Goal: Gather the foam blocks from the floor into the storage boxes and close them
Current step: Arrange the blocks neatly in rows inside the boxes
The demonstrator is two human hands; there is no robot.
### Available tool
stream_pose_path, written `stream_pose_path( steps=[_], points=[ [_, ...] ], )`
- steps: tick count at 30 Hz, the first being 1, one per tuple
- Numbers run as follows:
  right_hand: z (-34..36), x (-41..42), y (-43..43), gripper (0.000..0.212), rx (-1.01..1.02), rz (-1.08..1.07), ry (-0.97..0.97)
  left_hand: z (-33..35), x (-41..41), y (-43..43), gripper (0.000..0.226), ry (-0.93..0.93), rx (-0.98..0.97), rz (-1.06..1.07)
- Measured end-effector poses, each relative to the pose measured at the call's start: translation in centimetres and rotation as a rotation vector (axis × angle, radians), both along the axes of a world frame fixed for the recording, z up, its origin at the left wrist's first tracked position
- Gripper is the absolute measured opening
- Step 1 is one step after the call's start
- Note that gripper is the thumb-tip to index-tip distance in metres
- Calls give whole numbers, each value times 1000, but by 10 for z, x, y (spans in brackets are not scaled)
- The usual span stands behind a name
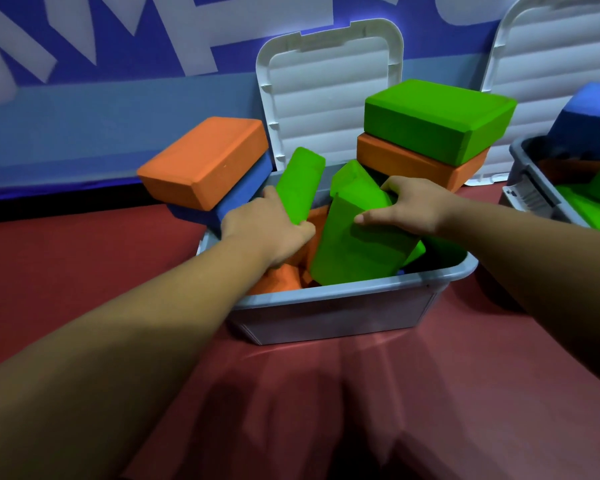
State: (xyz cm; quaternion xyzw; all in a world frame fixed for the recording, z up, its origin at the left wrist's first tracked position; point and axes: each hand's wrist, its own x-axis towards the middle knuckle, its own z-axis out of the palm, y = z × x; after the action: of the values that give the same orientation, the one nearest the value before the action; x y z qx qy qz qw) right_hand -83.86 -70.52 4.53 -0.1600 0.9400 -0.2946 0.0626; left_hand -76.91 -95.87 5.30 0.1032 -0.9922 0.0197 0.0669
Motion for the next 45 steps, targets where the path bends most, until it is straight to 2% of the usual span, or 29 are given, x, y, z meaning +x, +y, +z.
stream_pose_path(
  steps=[7,9,11,13,18,20,23,24,26,27,30,31,32,34,36,37,39,41,43,45],
  points=[
    [-2,-2,-10,76,35,17,18,5,10,-16,80,-11,33,96],
    [1,-2,-9,76,16,4,23,1,11,-22,72,11,18,66],
    [4,-2,-7,75,-10,-10,21,-2,10,-25,54,73,-130,-79],
    [6,-2,-4,71,-24,-22,16,-8,7,-28,45,72,-278,-275],
    [11,2,-3,66,-35,-45,-4,-14,1,-21,34,18,-344,-502],
    [14,4,-5,66,-54,-38,-32,-8,1,-11,33,-15,-405,-506],
    [16,8,-12,67,-62,-12,-47,6,0,7,34,-152,-506,-307],
    [16,9,-15,67,-52,-4,-39,8,-2,10,34,-163,-446,-239],
    [16,13,-21,69,-13,8,-25,8,-6,14,40,-149,-184,-183],
    [16,14,-24,75,13,20,-17,5,-12,14,52,-158,-7,-190],
    [11,15,-30,92,49,76,-30,2,-18,13,122,-313,487,-237],
    [10,16,-31,95,55,99,-51,1,-17,13,134,-330,603,-259],
    [7,17,-33,97,69,124,-70,0,-17,12,138,-323,696,-285],
    [4,17,-36,92,88,168,-117,-1,-14,7,127,-286,758,-336],
    [2,14,-39,75,26,173,-139,-2,-14,1,106,-289,690,-349],
    [1,10,-40,65,-19,152,-85,-2,-14,-1,98,-293,649,-337],
    [-4,-2,-41,47,-80,59,103,0,-16,-3,95,-287,554,-294],
    [-9,-13,-41,33,-41,-4,228,2,-18,-5,102,-249,421,-271],
    [-15,-22,-41,43,111,7,242,5,-18,-5,103,-230,295,-259],
    [-19,-28,-43,47,178,8,207,9,-15,-2,100,-263,198,-259]
  ],
)
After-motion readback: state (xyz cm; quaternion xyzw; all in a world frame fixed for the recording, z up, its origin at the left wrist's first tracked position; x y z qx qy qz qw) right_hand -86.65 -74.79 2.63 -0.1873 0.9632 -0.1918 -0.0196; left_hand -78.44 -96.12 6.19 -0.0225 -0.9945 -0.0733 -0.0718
